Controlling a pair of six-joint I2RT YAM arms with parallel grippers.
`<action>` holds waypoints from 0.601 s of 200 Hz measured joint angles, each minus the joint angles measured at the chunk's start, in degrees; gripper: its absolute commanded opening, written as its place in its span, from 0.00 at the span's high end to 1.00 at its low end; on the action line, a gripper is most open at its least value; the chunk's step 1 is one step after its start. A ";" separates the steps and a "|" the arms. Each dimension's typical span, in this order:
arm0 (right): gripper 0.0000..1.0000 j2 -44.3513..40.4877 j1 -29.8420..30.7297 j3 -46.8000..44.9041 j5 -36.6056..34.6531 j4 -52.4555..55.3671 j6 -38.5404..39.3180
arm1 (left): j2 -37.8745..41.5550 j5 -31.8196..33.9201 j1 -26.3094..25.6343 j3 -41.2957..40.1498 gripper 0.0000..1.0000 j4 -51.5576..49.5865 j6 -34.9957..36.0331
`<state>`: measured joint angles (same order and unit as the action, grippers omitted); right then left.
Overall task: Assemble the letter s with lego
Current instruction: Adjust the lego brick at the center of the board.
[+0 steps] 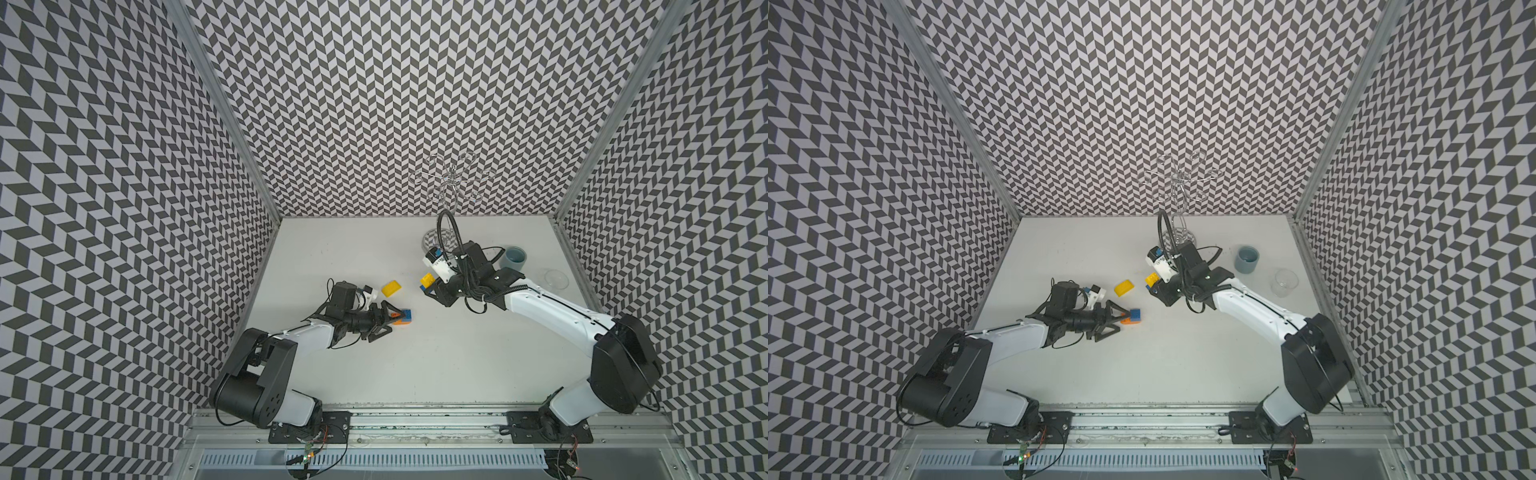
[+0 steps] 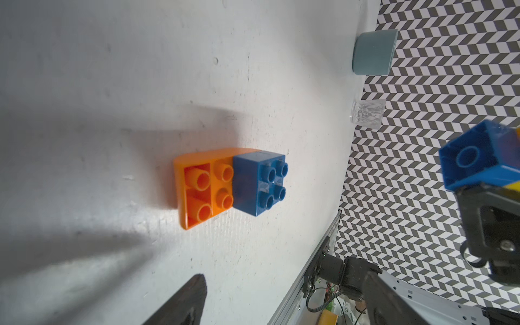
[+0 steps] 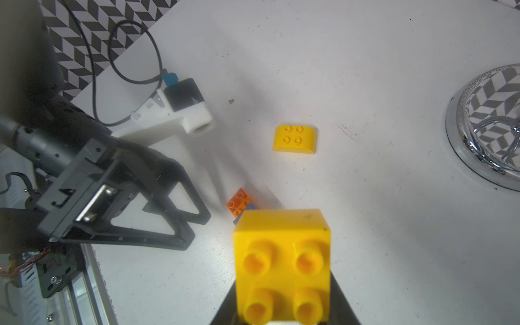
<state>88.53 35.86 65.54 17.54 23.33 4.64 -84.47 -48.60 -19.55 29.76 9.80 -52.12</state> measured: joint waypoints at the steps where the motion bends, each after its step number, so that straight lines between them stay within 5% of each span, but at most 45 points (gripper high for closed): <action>1: 0.76 -0.02 0.00 -0.04 -0.02 0.00 0.00 | -0.11 -0.02 -0.02 0.02 0.11 0.11 -0.09; 120: 0.76 -0.87 -0.04 -1.01 1.90 0.26 0.52 | -11.28 0.74 0.02 9.18 0.10 2.01 0.52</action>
<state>87.66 35.81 64.53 19.44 23.59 5.17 -95.74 -47.86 -19.53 38.94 11.81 -51.59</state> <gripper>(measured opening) 0.331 0.898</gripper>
